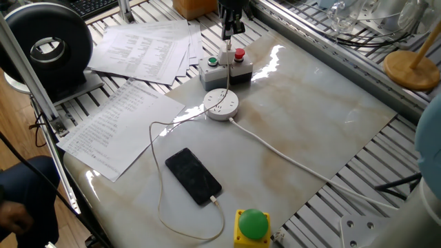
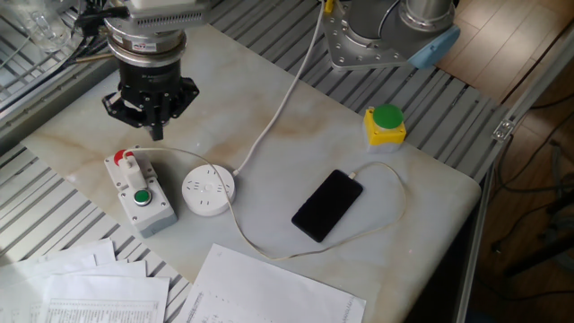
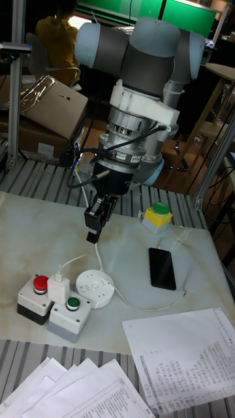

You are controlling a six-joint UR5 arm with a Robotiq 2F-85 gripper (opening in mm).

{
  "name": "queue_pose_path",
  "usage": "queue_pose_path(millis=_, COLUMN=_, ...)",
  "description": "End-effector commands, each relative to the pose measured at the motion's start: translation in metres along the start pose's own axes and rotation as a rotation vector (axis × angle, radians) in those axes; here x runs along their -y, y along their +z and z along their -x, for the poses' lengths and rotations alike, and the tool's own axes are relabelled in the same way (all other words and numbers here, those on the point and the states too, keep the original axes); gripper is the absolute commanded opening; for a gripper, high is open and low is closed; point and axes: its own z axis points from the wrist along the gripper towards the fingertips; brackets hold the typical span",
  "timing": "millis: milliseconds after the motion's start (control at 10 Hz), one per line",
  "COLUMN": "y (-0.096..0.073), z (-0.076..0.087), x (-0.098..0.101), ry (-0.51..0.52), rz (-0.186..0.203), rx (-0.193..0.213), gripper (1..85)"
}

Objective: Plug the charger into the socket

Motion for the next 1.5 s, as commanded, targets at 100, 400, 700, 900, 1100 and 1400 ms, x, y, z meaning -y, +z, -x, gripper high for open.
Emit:
queue_pose_path(millis=100, y=-0.010, z=-0.006, x=0.022, ry=-0.101, rz=0.035, rx=0.061, gripper=1.3)
queue_pose_path(millis=400, y=-0.006, z=-0.024, x=0.053, ry=-0.243, rz=0.104, rx=0.154, gripper=44.3)
queue_pose_path(millis=700, y=0.015, z=-0.042, x=0.065, ry=-0.262, rz=0.117, rx=0.162, gripper=53.3)
queue_pose_path(millis=900, y=0.028, z=-0.050, x=0.069, ry=-0.254, rz=0.117, rx=0.139, gripper=59.0)
queue_pose_path(millis=1100, y=0.040, z=-0.051, x=0.064, ry=-0.241, rz=0.146, rx=0.136, gripper=61.7)
queue_pose_path(millis=1400, y=0.058, z=-0.049, x=0.066, ry=-0.243, rz=0.143, rx=0.133, gripper=63.3)
